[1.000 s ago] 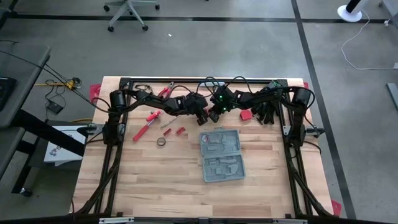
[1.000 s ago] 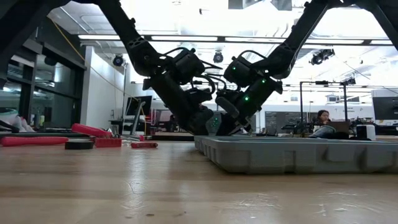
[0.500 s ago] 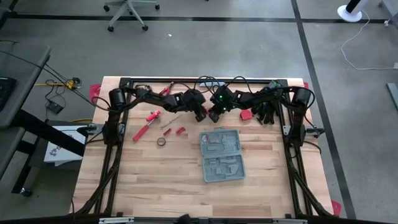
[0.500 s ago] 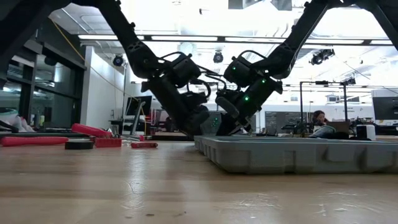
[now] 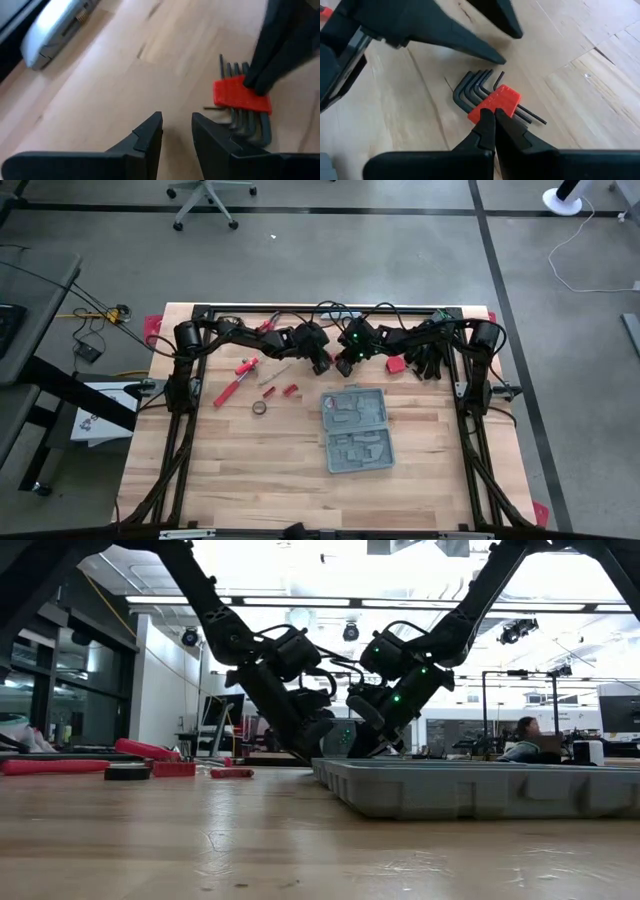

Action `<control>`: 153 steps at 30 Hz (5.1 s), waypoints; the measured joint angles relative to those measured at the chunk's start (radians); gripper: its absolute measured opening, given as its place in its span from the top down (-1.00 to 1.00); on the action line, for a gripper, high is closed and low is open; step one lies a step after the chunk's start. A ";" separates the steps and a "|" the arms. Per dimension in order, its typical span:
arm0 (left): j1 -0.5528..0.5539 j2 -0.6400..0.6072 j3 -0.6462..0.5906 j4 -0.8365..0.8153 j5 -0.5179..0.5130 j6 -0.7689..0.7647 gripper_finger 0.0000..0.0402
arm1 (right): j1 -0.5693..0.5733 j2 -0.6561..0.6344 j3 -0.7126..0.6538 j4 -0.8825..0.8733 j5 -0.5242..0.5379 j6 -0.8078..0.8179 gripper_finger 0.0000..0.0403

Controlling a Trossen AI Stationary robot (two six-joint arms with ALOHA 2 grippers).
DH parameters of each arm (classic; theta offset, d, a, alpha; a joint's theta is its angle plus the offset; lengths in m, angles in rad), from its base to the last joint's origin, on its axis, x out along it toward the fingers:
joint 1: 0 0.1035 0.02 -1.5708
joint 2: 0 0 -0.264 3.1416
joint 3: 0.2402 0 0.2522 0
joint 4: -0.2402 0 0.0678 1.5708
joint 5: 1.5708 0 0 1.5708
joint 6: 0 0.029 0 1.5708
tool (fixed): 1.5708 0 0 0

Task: Prefit tool cases
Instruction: Remove the orange hex key set from the gray tool case, then put the right orange multi-bit set into the gray tool case

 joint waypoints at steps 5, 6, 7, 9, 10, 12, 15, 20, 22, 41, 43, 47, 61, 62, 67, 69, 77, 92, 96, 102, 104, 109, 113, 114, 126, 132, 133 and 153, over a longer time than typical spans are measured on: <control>-0.005 0.000 0.000 0.016 -0.004 0.000 0.51 | 0.000 0.000 0.000 0.000 0.000 -0.003 1.00; -0.005 0.000 0.000 0.023 -0.001 0.000 0.51 | 0.000 0.000 0.000 0.000 0.000 -0.003 1.00; -0.006 0.000 0.000 0.033 0.002 0.000 0.51 | 0.000 0.000 0.000 0.000 0.000 -0.003 1.00; -0.010 0.000 0.000 0.048 0.013 0.000 0.51 | 0.000 0.000 0.000 0.001 0.000 -0.003 1.00; -0.014 0.003 0.000 0.059 0.019 0.000 0.51 | 0.000 0.000 0.000 0.002 0.000 -0.003 1.00; -0.021 0.007 0.000 0.074 0.026 -0.001 0.51 | 0.000 0.000 0.000 0.003 0.000 -0.001 1.00; -0.030 0.018 0.001 0.083 0.027 -0.001 0.51 | 0.000 0.000 0.000 0.004 0.000 0.001 1.00; -0.027 0.059 0.006 0.086 0.025 -0.033 0.51 | 0.000 0.000 0.000 0.004 0.000 0.004 1.00; -0.027 0.072 0.006 0.085 0.024 -0.036 0.51 | 0.000 0.000 0.000 0.005 0.001 0.004 1.00; -0.033 -0.070 -0.002 -0.043 -0.004 0.025 0.51 | 0.000 0.000 0.000 0.002 0.000 0.000 1.00; -0.040 -0.069 -0.002 -0.053 0.014 0.019 0.51 | 0.000 0.000 0.000 0.002 0.000 0.001 1.00; -0.060 -0.067 -0.002 -0.076 0.043 0.010 0.51 | 0.000 0.000 0.000 0.002 0.000 0.002 1.00; -0.039 -0.002 0.004 -0.064 0.043 -0.036 0.51 | -0.005 0.000 0.000 0.016 0.091 0.019 1.00; -0.036 -0.002 0.004 -0.064 0.045 -0.036 0.51 | -0.008 0.000 0.000 0.018 0.094 0.023 1.00; -0.037 -0.036 -0.003 -0.087 0.084 -0.022 0.51 | -0.026 0.000 -0.001 0.036 0.097 0.026 1.00; -0.048 -0.072 -0.003 -0.098 0.083 -0.007 0.51 | -0.027 0.002 -0.002 0.056 0.102 0.025 1.00; -0.129 -0.203 -0.001 -0.196 0.014 0.027 0.51 | -0.029 -0.068 -0.005 0.055 0.108 -0.002 1.00; -0.453 -0.466 -0.343 -0.033 -0.279 -0.166 0.51 | 0.273 -0.409 -0.073 -0.192 0.152 -0.039 1.00; -0.481 -0.513 -0.425 0.019 -0.323 -0.196 0.51 | 0.409 -0.478 -0.174 -0.142 0.228 0.029 1.00; -0.471 -0.521 -0.434 -0.039 -0.351 -0.245 0.51 | 0.548 -0.502 -0.340 0.018 0.334 0.141 1.00; -0.465 -0.516 -0.433 -0.031 -0.349 -0.247 0.51 | 0.557 -0.497 -0.384 0.057 0.340 0.173 1.00; -0.446 -0.509 -0.433 -0.031 -0.347 -0.262 0.51 | 0.538 -0.488 -0.467 0.082 0.343 0.256 1.00; -0.431 -0.494 -0.433 -0.029 -0.345 -0.262 0.51 | 0.501 -0.487 -0.491 0.086 0.356 0.270 1.00; -0.428 -0.488 -0.433 -0.026 -0.345 -0.263 0.51 | 0.492 -0.487 -0.492 0.092 0.359 0.269 1.00; -0.426 -0.436 -0.433 -0.036 -0.332 -0.271 0.51 | 0.441 -0.487 -0.492 0.108 0.361 0.267 1.00; -0.426 -0.435 -0.433 -0.034 -0.318 -0.271 0.51 | 0.451 -0.487 -0.492 0.121 0.354 0.259 1.00; -0.426 -0.435 -0.433 -0.039 -0.321 -0.271 0.51 | 0.452 -0.487 -0.492 0.126 0.354 0.255 1.00; -0.357 -0.435 -0.475 -0.137 -0.330 -0.481 0.51 | 0.452 -0.487 -0.492 0.151 0.350 0.250 1.00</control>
